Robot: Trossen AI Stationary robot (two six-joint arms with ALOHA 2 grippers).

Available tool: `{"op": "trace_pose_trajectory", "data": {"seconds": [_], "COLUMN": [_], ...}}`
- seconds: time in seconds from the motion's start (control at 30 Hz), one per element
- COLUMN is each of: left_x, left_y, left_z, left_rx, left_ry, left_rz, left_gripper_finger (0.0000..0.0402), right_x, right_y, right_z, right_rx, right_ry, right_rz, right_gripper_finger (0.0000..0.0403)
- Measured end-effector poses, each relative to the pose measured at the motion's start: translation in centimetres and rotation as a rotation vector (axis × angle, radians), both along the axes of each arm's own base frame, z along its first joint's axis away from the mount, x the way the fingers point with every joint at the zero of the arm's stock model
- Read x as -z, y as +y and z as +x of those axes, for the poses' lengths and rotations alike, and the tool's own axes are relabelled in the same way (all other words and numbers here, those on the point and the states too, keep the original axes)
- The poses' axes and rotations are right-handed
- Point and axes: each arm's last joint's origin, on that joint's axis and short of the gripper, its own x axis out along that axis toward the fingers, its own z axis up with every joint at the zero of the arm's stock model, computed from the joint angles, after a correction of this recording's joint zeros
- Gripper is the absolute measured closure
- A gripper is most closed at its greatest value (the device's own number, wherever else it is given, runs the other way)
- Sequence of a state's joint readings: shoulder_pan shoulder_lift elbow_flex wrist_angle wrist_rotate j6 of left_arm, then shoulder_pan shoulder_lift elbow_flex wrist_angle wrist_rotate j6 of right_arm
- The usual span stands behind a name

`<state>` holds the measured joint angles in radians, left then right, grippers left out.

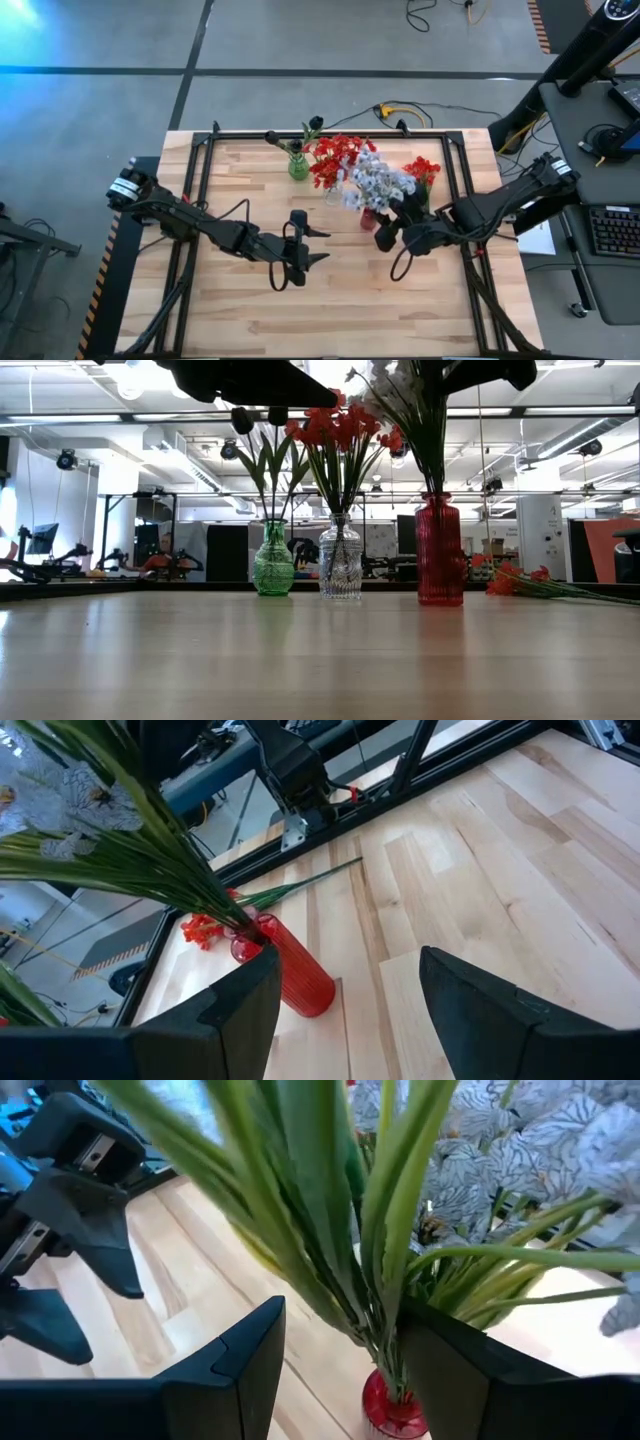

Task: Sort flowers into vase by color
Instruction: Put the white flowers into the red vase

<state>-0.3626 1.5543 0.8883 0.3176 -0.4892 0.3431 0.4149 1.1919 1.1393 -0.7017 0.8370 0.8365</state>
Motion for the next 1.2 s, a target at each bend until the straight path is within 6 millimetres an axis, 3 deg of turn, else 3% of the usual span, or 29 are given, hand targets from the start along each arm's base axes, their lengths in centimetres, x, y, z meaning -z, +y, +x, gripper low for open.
{"op": "trace_pose_trajectory", "data": {"seconds": [0.7,1.2], "left_x": [0.0,0.0], "left_y": [0.0,0.0], "left_z": [0.0,0.0], "left_rx": [-0.002,-0.002], "left_ry": [0.0,0.0], "left_rz": [0.0,0.0], "left_gripper_finger": [0.0182,0.0182], "right_x": [0.0,-0.9], "right_y": [0.8,0.4], "right_z": [-0.4,-1.1], "right_rx": [-0.109,-0.095], "right_ry": [0.056,0.014], "right_rz": [-0.047,-0.029], "right_gripper_finger": [0.0218,0.0218]}}
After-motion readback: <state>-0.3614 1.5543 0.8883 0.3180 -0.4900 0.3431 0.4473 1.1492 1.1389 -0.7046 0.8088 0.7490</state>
